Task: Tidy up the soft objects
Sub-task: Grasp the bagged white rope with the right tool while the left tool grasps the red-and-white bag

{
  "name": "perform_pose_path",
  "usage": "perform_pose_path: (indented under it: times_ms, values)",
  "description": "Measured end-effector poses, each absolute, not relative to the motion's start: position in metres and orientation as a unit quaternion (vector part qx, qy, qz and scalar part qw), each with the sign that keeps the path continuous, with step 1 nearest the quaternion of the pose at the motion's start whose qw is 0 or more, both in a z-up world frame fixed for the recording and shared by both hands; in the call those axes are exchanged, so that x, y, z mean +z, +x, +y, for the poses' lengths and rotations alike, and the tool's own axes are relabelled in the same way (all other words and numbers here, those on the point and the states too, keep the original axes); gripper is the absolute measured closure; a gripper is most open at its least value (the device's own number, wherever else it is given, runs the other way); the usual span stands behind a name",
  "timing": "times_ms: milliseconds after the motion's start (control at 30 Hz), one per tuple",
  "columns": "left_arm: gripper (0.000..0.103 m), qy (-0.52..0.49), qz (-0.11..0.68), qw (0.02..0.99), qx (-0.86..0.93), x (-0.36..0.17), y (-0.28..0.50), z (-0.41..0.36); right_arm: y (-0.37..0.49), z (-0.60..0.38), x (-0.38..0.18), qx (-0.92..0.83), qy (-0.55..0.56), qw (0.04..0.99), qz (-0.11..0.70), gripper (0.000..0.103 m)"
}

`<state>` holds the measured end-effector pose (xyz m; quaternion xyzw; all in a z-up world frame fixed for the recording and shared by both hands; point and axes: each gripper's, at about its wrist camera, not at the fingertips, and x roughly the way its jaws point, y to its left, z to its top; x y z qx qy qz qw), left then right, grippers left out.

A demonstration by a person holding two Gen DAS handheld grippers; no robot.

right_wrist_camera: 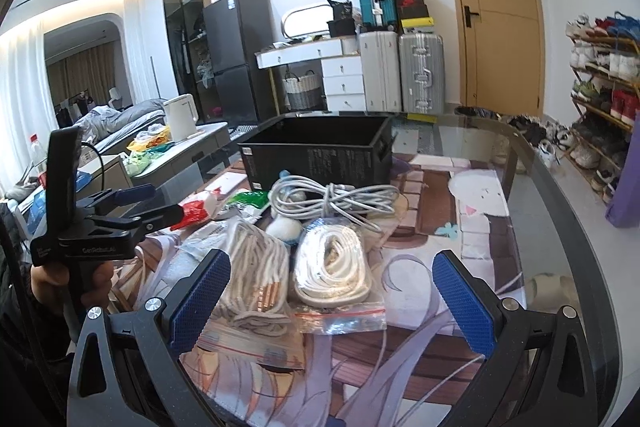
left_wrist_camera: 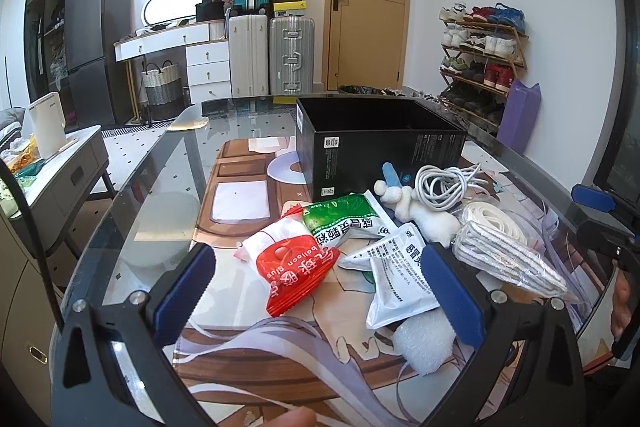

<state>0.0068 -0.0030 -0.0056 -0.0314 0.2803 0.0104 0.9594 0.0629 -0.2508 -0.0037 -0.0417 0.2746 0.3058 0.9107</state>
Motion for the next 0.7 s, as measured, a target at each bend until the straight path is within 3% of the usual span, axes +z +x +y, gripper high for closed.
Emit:
perform_pose_path:
  times_ms: [700]
  values:
    - [0.000,-0.056,0.325,0.944,0.024,-0.009,0.023,0.027,0.092,-0.243,-0.014,0.283,-0.072,0.899,0.328,0.000]
